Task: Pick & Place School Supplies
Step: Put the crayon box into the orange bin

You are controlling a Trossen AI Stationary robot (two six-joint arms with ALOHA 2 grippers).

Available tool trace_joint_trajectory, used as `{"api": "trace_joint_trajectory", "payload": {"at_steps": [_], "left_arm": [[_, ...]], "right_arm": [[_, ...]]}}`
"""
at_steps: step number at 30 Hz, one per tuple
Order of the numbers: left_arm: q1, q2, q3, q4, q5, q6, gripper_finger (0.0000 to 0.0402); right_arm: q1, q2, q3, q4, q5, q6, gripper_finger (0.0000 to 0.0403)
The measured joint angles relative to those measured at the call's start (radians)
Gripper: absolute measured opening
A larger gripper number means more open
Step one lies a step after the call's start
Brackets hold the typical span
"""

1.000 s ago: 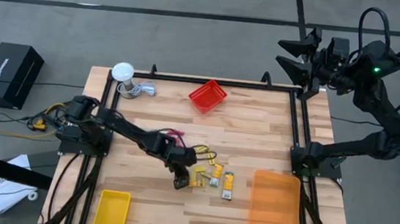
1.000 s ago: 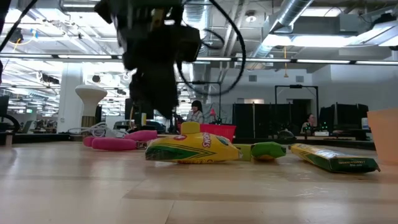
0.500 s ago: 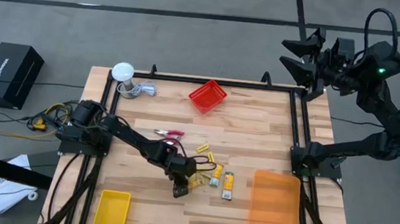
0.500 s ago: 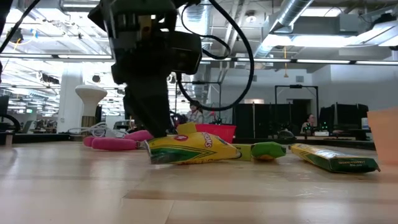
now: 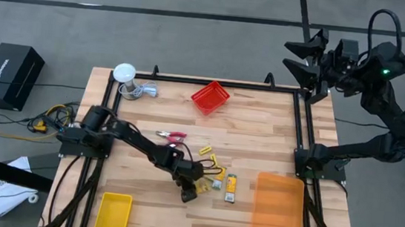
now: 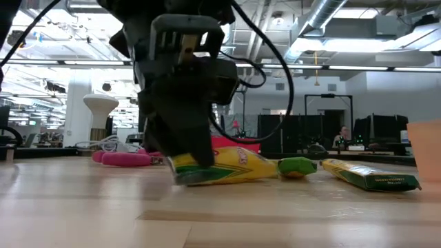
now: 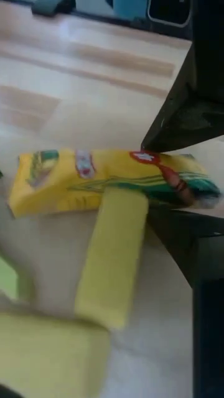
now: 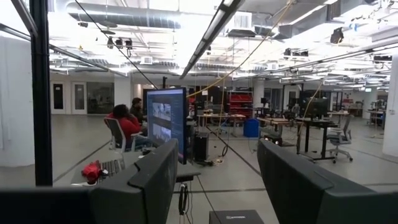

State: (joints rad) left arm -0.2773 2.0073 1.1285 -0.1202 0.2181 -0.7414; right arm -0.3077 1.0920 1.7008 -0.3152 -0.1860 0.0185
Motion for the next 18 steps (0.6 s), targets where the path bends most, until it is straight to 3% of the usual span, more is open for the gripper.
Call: {"api": "trace_joint_trajectory", "payload": {"at_steps": [3, 9, 13, 18], "left_arm": [[-0.001, 0.014, 0.001, 0.035, 0.001, 0.001, 0.0124], [0.006, 0.007, 0.000, 0.067, 0.051, 0.005, 0.0026], [0.009, -0.020, -0.009, 0.091, 0.066, 0.005, 0.0025], [0.050, -0.112, -0.003, 0.124, 0.010, 0.076, 0.0025]], "right_arm": [[0.000, 0.000, 0.000, -0.004, 0.000, 0.000, 0.0212], [-0.001, 0.001, 0.000, -0.004, 0.000, -0.018, 0.0212], [-0.006, 0.001, 0.000, 0.013, 0.001, -0.029, 0.0212], [-0.023, 0.001, 0.000, 0.014, 0.001, -0.030, 0.0212]]}}
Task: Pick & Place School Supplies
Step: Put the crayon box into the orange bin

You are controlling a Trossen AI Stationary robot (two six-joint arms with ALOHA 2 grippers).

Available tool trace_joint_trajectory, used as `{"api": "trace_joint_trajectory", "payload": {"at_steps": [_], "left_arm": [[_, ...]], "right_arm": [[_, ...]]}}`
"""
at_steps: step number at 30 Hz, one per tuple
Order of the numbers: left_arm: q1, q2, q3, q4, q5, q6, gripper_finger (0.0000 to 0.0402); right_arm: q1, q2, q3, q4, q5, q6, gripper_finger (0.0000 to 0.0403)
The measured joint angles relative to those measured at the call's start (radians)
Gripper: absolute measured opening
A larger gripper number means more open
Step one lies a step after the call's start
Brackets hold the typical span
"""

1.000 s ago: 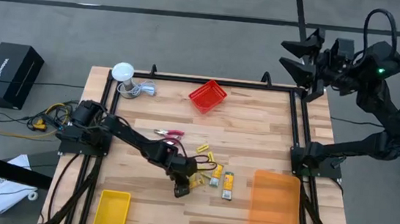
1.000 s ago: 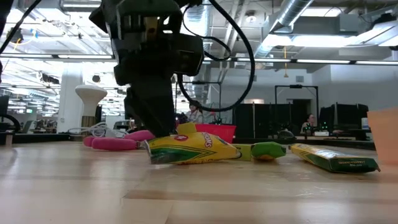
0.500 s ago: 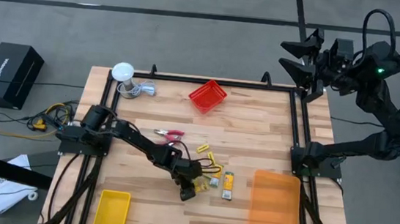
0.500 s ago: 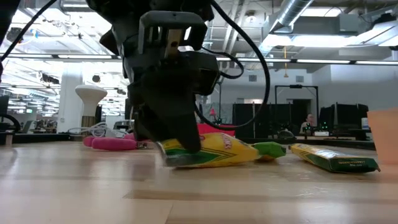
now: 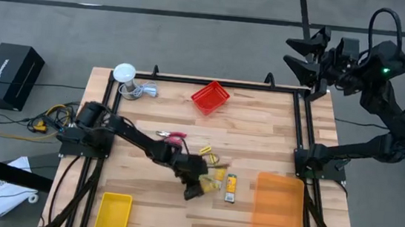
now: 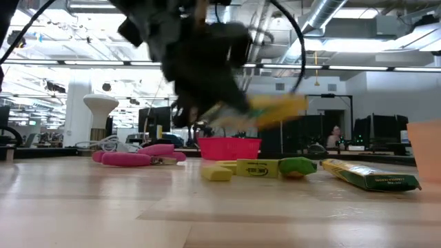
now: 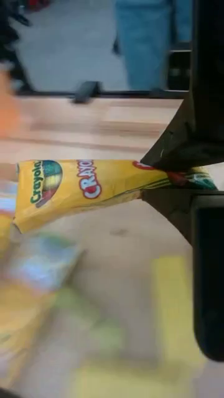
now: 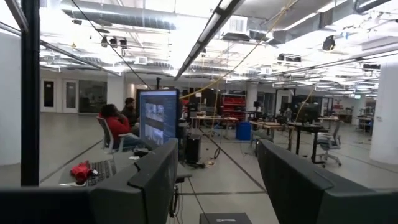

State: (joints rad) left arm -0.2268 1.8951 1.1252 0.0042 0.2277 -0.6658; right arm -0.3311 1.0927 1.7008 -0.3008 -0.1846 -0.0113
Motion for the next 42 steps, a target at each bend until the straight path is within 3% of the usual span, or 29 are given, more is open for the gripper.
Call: {"api": "trace_joint_trajectory", "payload": {"at_steps": [4, 13, 22, 32, 38, 42], "left_arm": [[0.068, -0.082, -0.001, 0.012, -0.074, 0.075, 0.0025], [0.221, -0.141, 0.054, 0.025, -0.063, 0.216, 0.0025], [0.210, 0.071, 0.384, 0.047, 0.010, 0.344, 0.0025], [0.179, 0.353, 0.738, 0.077, 0.077, 0.344, 0.0025], [0.155, 0.467, 0.879, 0.081, 0.087, 0.339, 0.0025], [0.141, 0.532, 0.920, 0.180, 0.094, 0.315, 0.0025]], "right_arm": [[-0.001, -0.001, 0.008, -0.002, -0.001, 0.000, 0.0212], [-0.001, 0.000, 0.047, -0.003, -0.001, 0.000, 0.0212], [-0.001, 0.000, 0.047, -0.010, -0.001, 0.003, 0.0212], [-0.001, 0.000, 0.047, -0.033, -0.001, 0.003, 0.0212], [-0.001, 0.000, 0.047, -0.044, 0.000, 0.003, 0.0212], [-0.001, 0.000, 0.047, -0.044, -0.001, 0.003, 0.0212]]}}
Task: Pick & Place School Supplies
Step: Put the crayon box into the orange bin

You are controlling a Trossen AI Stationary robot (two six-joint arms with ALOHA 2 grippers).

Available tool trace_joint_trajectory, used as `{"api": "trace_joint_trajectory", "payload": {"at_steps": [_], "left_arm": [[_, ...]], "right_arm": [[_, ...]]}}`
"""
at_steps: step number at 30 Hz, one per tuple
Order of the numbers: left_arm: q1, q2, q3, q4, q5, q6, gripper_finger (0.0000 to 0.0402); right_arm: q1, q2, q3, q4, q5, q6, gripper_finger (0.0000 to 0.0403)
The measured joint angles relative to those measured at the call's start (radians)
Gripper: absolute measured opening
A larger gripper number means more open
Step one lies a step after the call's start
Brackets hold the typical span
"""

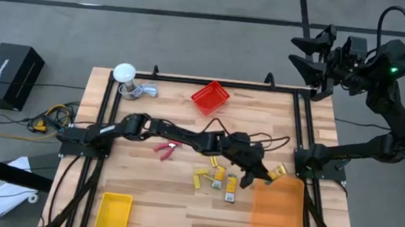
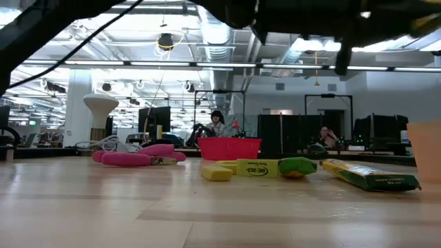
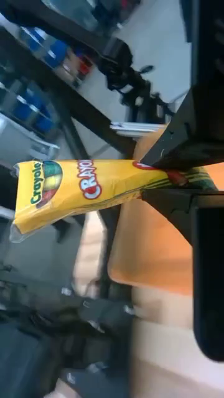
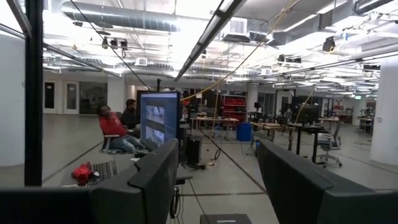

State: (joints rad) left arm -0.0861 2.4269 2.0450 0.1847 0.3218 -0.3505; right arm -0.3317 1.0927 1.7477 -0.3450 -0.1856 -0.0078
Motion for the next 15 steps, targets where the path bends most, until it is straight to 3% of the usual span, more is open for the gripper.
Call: {"api": "trace_joint_trajectory", "payload": {"at_steps": [15], "left_arm": [[-0.032, 0.132, 0.004, 0.140, -0.001, -0.080, 0.0025]], "right_arm": [[0.000, 0.010, 0.000, -0.024, 0.001, 0.000, 0.0212]]}}
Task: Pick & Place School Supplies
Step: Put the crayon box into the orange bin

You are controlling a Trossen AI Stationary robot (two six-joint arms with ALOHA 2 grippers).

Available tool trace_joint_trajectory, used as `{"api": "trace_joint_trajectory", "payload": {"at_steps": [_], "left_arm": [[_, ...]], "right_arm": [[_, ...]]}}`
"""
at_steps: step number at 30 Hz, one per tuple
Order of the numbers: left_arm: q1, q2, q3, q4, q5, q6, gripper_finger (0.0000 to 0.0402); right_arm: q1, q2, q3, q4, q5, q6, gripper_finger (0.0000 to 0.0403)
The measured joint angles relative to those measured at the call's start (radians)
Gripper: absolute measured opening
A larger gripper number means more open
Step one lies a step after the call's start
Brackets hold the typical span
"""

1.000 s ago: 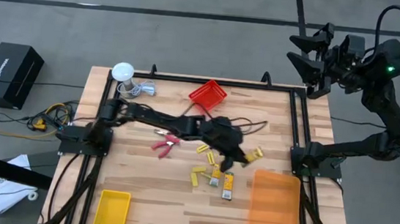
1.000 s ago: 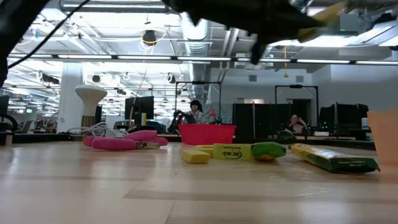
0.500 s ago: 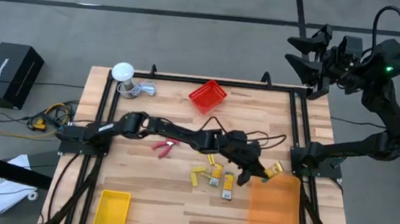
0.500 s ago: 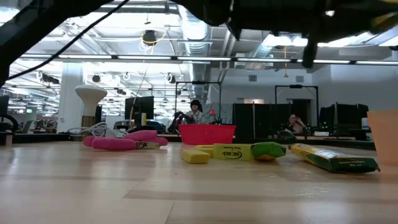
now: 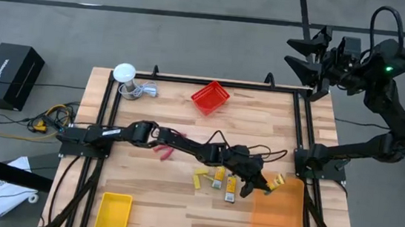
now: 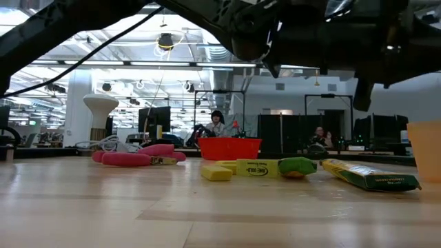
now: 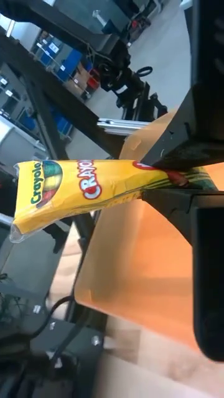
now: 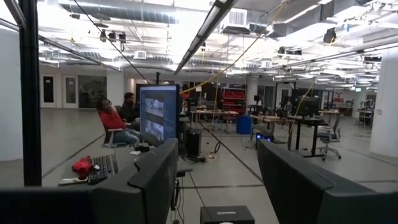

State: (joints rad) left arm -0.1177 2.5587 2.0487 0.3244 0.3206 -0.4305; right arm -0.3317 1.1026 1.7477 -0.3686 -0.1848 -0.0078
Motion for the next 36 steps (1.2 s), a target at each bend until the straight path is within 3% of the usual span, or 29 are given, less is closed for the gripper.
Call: {"api": "trace_joint_trajectory", "payload": {"at_steps": [18, 27, 36], "left_arm": [[0.006, 0.064, 0.000, 0.050, 0.018, -0.035, 0.0026], [0.002, 0.061, 0.000, -0.060, 0.029, 0.006, 0.0028], [0.015, 0.061, 0.000, -0.028, 0.028, 0.005, 0.0103]], "right_arm": [[0.000, 0.037, 0.000, 0.020, 0.000, 0.000, 0.0212], [0.000, 0.037, 0.000, 0.073, 0.000, 0.000, 0.0212], [0.000, 0.038, 0.000, 0.070, 0.000, 0.000, 0.0212]]}}
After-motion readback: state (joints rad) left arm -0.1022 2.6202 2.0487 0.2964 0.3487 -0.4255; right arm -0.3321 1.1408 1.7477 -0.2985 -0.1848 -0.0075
